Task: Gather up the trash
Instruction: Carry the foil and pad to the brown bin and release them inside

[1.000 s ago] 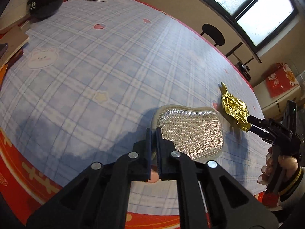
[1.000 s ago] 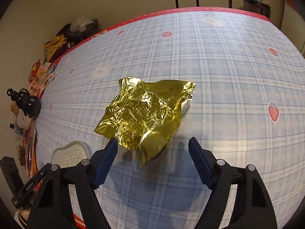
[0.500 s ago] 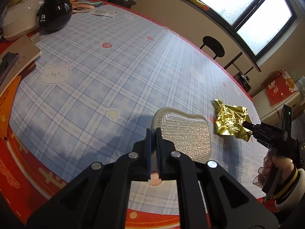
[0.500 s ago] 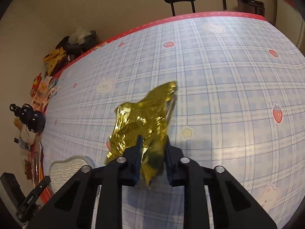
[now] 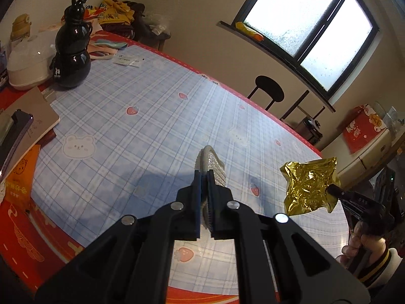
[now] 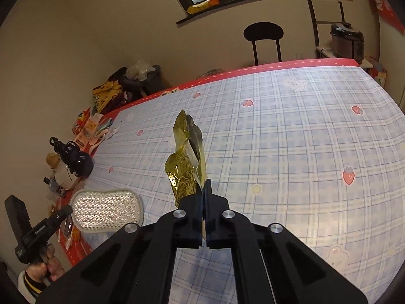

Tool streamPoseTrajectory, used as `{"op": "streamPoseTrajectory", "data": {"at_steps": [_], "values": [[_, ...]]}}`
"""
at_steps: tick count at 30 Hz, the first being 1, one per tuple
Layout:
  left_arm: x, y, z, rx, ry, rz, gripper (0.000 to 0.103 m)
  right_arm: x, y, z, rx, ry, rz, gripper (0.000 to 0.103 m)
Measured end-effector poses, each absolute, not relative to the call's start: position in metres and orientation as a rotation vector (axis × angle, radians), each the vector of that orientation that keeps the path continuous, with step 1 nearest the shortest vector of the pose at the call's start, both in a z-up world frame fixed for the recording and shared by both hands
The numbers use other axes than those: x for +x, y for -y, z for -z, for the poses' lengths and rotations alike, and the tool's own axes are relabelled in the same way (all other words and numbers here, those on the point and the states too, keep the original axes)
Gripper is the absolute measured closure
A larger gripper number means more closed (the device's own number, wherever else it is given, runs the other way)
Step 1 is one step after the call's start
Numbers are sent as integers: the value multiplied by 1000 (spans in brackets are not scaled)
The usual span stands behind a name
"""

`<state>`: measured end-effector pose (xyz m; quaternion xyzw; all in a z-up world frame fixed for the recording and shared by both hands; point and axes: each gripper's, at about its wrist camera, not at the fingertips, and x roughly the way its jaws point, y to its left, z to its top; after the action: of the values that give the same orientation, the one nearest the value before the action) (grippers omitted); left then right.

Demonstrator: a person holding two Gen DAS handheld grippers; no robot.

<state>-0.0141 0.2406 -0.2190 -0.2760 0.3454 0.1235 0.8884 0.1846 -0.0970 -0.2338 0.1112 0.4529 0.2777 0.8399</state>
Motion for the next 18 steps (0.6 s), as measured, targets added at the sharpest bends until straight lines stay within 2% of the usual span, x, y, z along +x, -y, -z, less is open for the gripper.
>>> {"op": "streamPoseTrajectory", "data": {"at_steps": [18], "values": [[5, -159, 157, -448, -642, -163, 95, 158, 193, 188, 269, -831, -568, 100]]}}
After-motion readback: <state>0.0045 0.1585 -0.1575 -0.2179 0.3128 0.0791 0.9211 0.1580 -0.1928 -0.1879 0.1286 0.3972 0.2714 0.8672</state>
